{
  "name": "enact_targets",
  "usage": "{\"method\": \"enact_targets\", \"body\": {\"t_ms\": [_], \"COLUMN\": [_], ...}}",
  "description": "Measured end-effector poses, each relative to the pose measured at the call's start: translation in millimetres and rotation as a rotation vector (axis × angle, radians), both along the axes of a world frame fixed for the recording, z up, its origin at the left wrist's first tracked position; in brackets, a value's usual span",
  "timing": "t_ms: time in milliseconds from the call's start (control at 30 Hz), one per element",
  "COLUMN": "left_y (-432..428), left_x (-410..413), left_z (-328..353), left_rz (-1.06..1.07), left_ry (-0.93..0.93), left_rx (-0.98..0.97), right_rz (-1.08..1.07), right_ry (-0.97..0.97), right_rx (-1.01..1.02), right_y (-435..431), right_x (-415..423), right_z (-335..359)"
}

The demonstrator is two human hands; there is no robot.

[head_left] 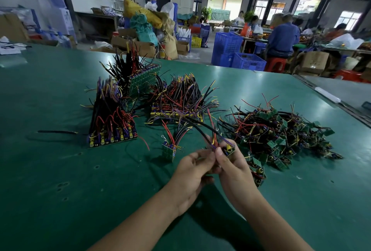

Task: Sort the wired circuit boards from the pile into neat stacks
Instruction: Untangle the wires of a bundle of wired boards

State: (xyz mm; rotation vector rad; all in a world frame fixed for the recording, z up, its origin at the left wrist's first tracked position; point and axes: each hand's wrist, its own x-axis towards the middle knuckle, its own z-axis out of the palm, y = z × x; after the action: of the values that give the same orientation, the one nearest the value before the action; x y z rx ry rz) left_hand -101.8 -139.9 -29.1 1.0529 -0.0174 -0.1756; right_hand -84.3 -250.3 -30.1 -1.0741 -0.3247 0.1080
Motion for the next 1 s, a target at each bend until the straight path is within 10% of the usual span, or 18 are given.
{"method": "enact_targets", "body": {"t_ms": [467,1000], "left_y": [20.3,26.1], "left_x": [7.0,6.3], "left_z": [4.5,0.5], "left_rz": [0.285,0.149], "left_ry": [-0.303,-0.345], "left_rx": [0.487,0.57], "right_rz": [-0.191,0.032], "right_ry": [-0.214,0.058], "right_rx": [-0.439,-0.297], "right_y": [-25.0,-26.1], "right_x": [6.9,8.9], "right_z": [8.3,4.8]}}
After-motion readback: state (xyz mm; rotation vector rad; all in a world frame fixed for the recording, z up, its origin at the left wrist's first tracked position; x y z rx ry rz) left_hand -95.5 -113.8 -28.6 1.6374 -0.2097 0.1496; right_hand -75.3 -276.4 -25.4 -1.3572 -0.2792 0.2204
